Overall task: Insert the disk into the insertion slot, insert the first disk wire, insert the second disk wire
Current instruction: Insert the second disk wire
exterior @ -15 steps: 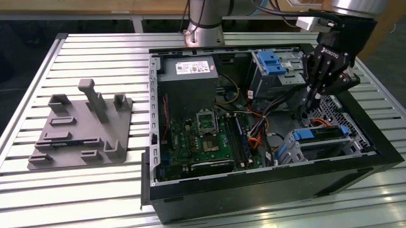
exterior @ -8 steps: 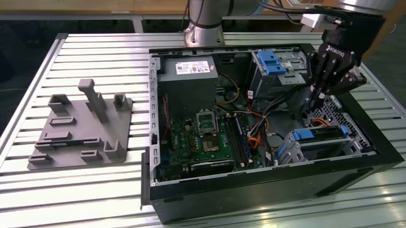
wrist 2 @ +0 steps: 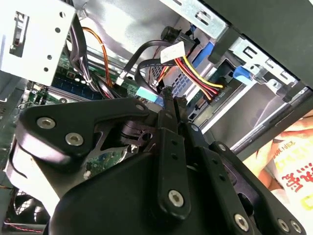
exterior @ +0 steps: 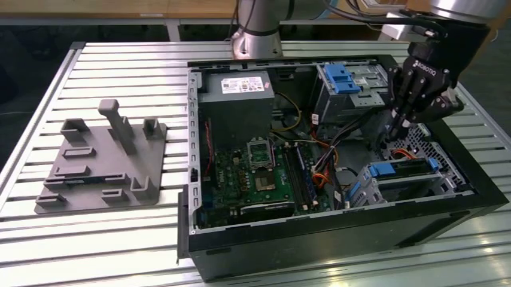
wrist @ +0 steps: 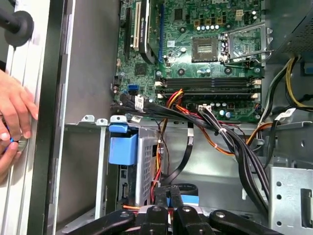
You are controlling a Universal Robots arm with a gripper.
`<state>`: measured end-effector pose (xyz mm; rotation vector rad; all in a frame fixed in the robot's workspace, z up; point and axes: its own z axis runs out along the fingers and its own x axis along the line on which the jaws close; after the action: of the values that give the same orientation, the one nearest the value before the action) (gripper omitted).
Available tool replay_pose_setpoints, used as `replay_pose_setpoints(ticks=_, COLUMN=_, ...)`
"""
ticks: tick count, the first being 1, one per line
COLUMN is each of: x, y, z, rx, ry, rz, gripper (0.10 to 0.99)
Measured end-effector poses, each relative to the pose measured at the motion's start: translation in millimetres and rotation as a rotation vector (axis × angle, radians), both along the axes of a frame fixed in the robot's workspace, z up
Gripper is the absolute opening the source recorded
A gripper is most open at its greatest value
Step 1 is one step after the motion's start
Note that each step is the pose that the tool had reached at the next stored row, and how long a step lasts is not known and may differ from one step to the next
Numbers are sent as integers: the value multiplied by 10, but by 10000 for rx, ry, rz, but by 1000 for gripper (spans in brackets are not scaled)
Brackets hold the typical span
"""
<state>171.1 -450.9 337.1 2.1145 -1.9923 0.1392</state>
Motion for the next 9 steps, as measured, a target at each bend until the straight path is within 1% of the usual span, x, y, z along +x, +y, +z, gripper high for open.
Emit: replay_pose_setpoints(ticks=9, x=0, y=-175, z=0, rx=184, ry=0, rz=-5, gripper=145)
